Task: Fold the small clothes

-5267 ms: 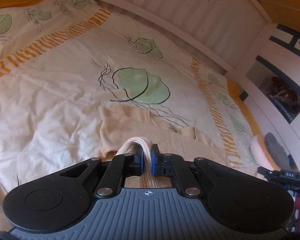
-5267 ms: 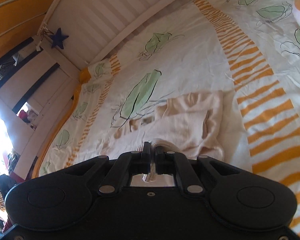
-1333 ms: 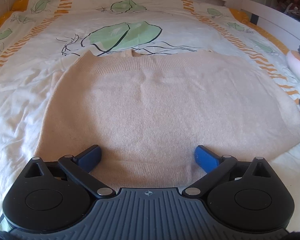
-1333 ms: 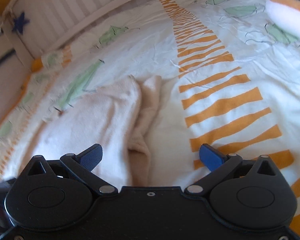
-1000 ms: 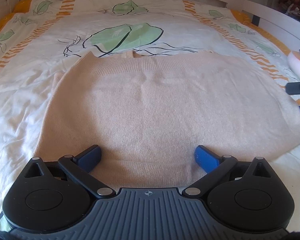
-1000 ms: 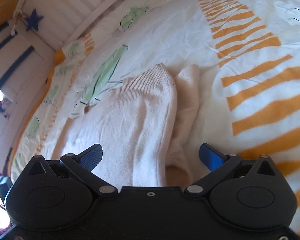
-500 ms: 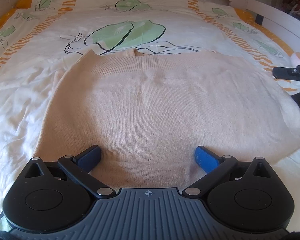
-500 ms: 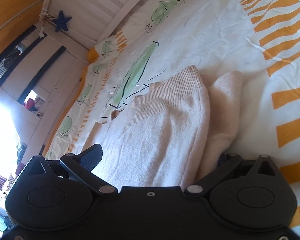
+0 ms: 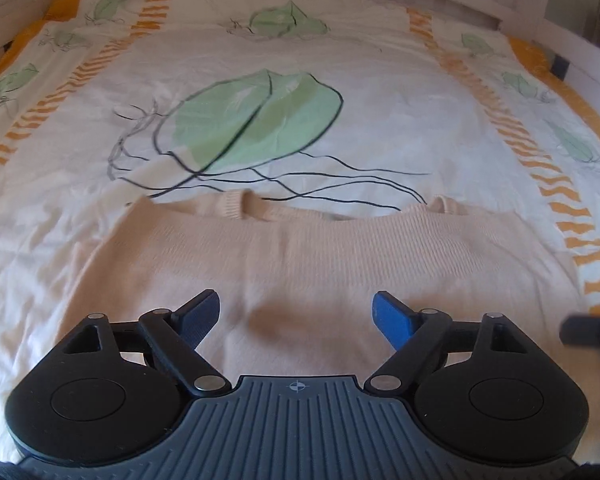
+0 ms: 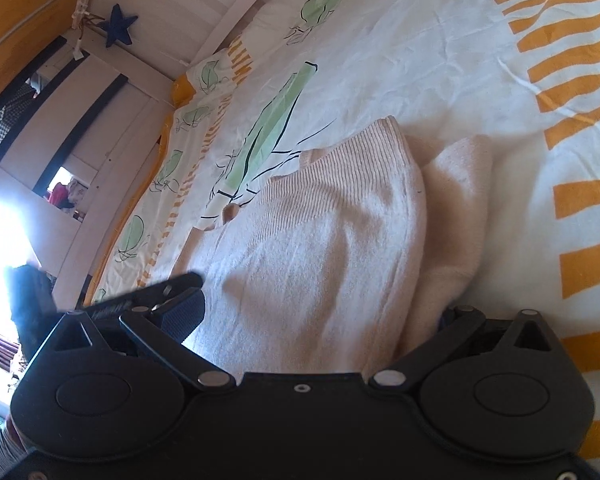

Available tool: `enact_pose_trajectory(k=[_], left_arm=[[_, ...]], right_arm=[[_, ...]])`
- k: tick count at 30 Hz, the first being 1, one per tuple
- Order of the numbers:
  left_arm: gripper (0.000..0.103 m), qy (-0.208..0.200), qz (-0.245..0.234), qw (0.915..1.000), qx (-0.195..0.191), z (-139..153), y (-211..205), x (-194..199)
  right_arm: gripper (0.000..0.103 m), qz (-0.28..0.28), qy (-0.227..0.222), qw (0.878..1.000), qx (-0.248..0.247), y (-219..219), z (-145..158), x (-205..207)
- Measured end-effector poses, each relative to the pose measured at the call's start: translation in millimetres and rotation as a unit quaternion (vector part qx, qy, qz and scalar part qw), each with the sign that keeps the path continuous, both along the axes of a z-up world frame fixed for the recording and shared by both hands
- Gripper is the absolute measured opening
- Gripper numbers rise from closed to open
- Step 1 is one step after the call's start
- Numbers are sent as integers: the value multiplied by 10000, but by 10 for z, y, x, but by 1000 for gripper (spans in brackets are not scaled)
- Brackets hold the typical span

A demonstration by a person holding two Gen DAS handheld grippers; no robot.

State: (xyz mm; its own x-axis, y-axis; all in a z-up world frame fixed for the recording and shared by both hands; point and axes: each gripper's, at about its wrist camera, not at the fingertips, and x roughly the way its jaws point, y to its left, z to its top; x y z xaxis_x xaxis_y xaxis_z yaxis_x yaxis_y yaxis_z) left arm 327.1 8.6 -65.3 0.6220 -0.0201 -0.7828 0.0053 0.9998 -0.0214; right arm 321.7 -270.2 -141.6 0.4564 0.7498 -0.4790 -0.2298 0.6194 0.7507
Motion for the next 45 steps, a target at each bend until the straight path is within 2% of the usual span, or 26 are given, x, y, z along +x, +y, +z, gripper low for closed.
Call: enact_pose_trajectory(k=[3,8,17,25,32,35,40,45], left_arm=[[84,298,11,9992,248,-143,-143,230],[89,398,78,9975,579,-285,-269,340],[88,569,32,9968,554,-131,-238,172],[88,633,-27,9963,580,-154,-251,-136],[88,665,8,9961,572,-179,-251,-160],[88,661,25,9964,522,-188,-241,-169],[86,457,259,9982,285,-117,-94,-295],[85,198,400,9986,266,-38,160,-570]], right_arm=[[103,8,22,10000,-1,7,3,10],[103,15,57,10000,12,2,0,22],[103,16,18,10000,1,-8,-8,-3],[103,-1,-48,10000,-26,5,-7,-27],[103,-175,9,9998,-57,22,9,-35],[103,-89,-64,9999,-103,27,11,-38],[103,12,-157,9998,73,-33,-20,-51],[102,59,-341,9994,-10,-12,-17,-101]])
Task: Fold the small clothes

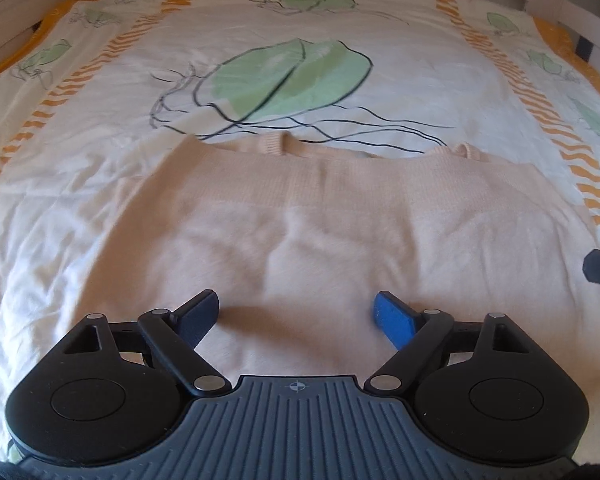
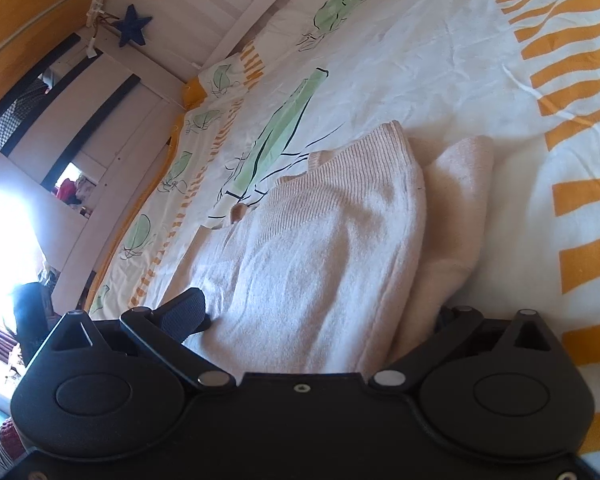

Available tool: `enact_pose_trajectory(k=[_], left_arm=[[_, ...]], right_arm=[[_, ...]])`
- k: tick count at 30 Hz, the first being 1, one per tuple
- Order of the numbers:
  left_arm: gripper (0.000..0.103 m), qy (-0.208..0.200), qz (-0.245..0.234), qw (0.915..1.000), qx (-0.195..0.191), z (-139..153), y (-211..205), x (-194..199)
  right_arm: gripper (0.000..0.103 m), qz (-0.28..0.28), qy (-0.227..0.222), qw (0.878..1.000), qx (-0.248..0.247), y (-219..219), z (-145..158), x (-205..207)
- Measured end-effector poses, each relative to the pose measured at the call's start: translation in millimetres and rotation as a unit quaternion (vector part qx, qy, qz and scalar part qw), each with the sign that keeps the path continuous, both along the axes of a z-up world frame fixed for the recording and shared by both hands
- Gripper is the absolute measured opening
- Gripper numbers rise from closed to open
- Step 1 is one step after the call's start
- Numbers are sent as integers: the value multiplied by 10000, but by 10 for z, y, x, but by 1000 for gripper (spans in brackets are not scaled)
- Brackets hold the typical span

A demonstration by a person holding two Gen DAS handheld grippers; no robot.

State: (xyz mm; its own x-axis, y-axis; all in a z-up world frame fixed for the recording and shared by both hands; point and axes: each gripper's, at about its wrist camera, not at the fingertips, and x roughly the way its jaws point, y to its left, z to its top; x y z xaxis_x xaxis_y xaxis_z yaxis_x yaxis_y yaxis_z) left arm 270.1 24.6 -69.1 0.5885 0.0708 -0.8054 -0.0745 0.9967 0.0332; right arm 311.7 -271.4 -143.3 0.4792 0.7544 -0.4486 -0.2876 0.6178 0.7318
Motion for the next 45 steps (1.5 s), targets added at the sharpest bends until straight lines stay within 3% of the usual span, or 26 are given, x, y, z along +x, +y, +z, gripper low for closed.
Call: enact_pose_trajectory(k=[13,18,21,23,26,31,38,45], left_arm=[[85,-513,775,9954,240,167,1137,-379],[85,-489,1269,9907,1,44,1572,-354],[85,-308,1304,9909,-80,-80,1695,-307],[85,-174,1197,9925,-146,-192,1746,-296],[87,-431,987,9942,-12,-277,1721,-391],[90,-704,934,9928,-258,-292,1759,-458],[90,-810,1047,9894,-590,-252,1870,-456],[90,-918,1299,9816,-1054,-207,2045,-495]], right_arm=[[97,-85,-286,9983,-502,94,42,-124],[73,-379,-57,9949,-929,115,107,-152],[43,-579,356,9936,-906,51,115,-109],[32,-718,525,9930,-780,7,129,-97],[29,-801,534,9917,-851,55,246,-119],[28,-753,430,9940,-667,267,594,-131],[28,-261,75,9973,-684,1035,1070,-27],[27,181,99,9973,-704,1869,1036,137]])
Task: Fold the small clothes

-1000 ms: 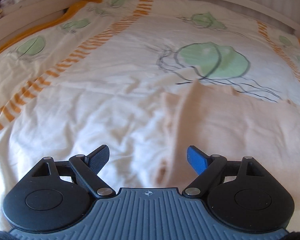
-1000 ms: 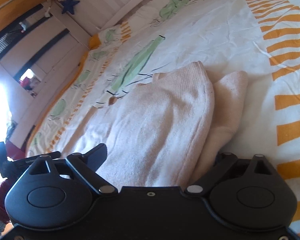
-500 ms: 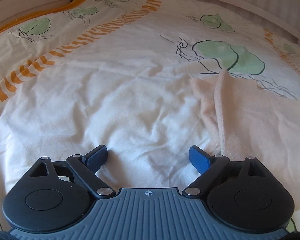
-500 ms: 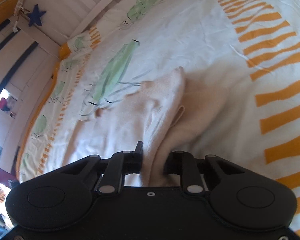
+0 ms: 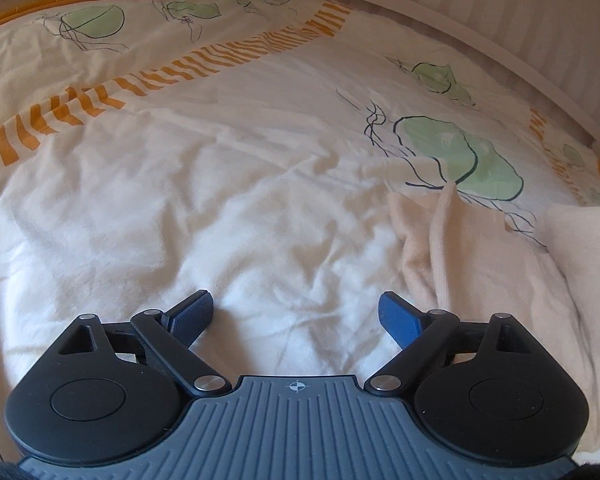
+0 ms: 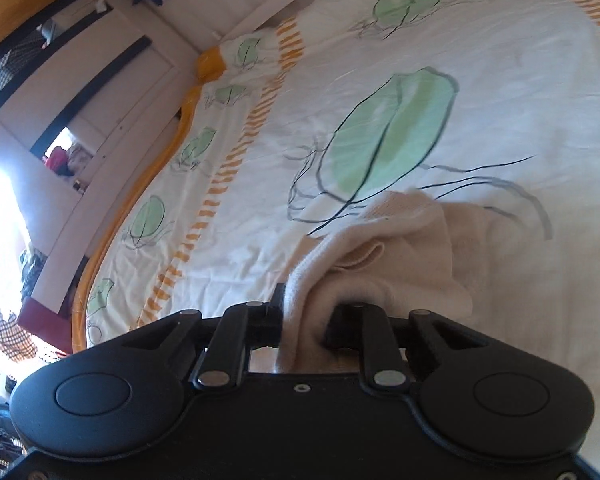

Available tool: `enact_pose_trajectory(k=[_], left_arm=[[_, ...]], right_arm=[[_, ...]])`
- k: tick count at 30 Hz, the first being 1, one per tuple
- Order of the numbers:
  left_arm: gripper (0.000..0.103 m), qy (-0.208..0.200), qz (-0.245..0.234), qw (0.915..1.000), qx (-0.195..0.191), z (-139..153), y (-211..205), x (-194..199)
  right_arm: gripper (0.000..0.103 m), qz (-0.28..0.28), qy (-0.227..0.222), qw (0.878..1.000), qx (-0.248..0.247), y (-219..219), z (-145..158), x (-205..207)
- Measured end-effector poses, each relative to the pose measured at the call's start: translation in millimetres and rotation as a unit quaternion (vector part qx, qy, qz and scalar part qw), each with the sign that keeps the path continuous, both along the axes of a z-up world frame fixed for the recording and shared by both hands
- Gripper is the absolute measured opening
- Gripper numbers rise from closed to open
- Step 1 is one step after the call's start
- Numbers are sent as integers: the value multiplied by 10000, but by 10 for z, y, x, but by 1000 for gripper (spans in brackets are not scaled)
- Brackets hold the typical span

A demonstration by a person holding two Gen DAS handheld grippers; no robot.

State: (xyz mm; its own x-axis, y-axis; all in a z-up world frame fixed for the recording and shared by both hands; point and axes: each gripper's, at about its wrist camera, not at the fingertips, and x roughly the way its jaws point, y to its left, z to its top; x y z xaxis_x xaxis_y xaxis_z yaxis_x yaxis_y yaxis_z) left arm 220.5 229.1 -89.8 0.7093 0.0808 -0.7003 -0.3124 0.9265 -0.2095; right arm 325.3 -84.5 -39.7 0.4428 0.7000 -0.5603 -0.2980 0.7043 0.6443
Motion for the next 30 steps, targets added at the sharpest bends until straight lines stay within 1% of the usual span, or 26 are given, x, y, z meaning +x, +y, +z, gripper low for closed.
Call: enact_pose_trajectory(k=[6,10,12,13,14,15,17,19,20,23,25,27,30], left_arm=[[90,-108,190,9993,-307,26,137,-32],[90,-131,262,9983,-497,18,203,-36],[90,-135,256,9983,-501,14,205,-33],[90,-125,252,9984,-495,10,204,-31],[90,-114,249,9984,-487,6,202,-27],[90,-110,247,9985,-480,4,199,-32],[90,-115,249,9985,-479,6,198,-37],[90,-128,251,9984,-492,3,204,-43],[90,-135,255,9983,-499,1,206,-45],[90,-143,256,9983,-496,-2,202,-44],[90,-152,258,9983,-502,-3,202,-47],[90,-176,273,9981,-527,-1,210,-55],[90,-210,334,9977,-560,8,224,-81]], right_arm=[[28,134,177,9994,-282,493,-194,28],[28,228,43,9966,-792,756,-237,-23],[28,282,-55,9934,-1111,895,-254,-43],[29,309,-79,9916,-1250,960,-270,-52],[33,356,-72,9904,-1337,1016,-288,-54],[34,419,-16,9892,-1403,1071,-308,-45],[46,478,69,9893,-1373,1148,-308,-33],[53,524,113,9910,-1228,1192,-262,-19],[54,552,122,9927,-1067,1199,-232,-9],[54,599,186,9974,-350,1163,-117,20],[54,593,91,9981,-110,1108,-8,11],[54,601,-98,9981,-105,1036,90,-31],[54,530,-326,9974,-358,872,136,-132]])
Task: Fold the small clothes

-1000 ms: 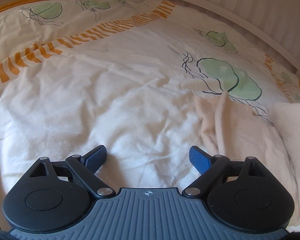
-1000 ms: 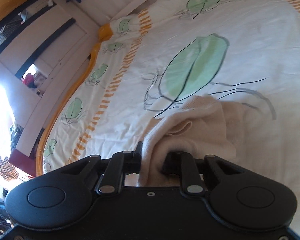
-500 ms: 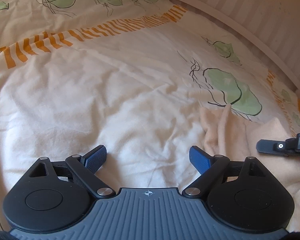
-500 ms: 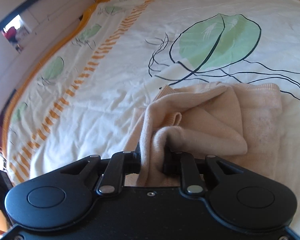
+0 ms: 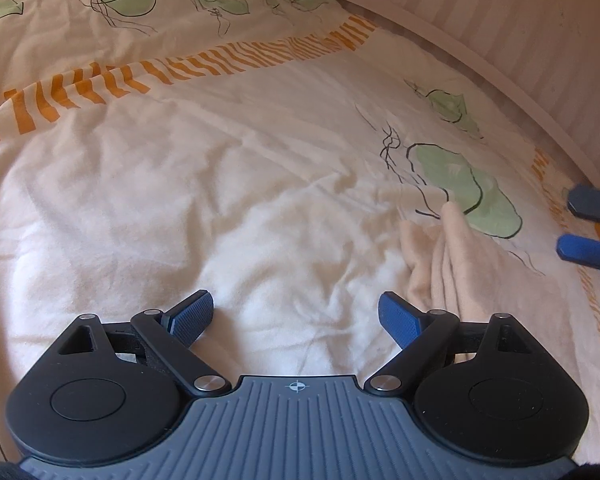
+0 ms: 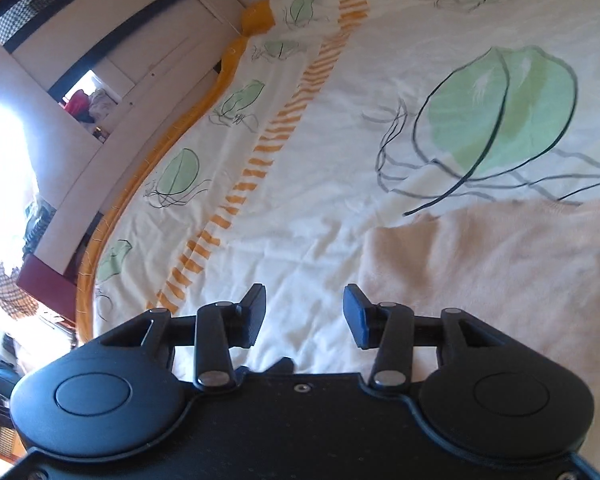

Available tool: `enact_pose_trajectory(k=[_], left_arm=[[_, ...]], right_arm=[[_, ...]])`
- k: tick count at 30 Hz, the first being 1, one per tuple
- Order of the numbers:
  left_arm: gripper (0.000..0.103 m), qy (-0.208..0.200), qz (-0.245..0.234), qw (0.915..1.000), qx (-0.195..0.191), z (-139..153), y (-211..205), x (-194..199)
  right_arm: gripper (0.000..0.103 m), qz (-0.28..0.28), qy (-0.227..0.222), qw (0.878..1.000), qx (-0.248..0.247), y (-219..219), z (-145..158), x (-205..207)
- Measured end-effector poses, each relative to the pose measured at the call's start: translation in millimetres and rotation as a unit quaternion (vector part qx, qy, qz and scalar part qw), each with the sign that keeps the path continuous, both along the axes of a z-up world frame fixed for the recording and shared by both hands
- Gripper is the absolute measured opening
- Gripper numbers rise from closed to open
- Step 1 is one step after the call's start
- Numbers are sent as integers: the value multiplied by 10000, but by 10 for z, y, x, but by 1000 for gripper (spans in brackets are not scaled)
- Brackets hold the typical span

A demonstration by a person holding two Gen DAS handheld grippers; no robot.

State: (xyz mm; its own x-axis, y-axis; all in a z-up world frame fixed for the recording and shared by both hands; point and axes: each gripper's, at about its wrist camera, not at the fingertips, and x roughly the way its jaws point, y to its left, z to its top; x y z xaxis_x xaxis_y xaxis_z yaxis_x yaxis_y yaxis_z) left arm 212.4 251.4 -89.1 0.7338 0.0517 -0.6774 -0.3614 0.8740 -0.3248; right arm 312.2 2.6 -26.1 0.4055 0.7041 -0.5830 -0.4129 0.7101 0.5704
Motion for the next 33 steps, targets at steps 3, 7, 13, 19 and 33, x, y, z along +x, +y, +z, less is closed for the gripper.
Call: enact_pose_trajectory(k=[3,7,13,19,33], left_arm=[[90,-15,30,10000,-27,23,7,-23],[89,-139,-158,9994,-262,129,6,-84],[89,-101,-527,9971,-532,358,-23,-111],[89,168,-779,9966,-222,477,-89,-102],[90,521,-2058,9674,-1381,603,-439,247]], right_arm=[[54,5,-274,9986,-462,-121,-49,-191],[58,289,-866,9906,-1017,-144,-149,-575],[79,907,-2044,9588,-1750,153,-273,-1122],[88,1099,-2863,9245,-2263,516,-408,-1313],[14,532,-2772,9445,-1682,195,-331,-1158]])
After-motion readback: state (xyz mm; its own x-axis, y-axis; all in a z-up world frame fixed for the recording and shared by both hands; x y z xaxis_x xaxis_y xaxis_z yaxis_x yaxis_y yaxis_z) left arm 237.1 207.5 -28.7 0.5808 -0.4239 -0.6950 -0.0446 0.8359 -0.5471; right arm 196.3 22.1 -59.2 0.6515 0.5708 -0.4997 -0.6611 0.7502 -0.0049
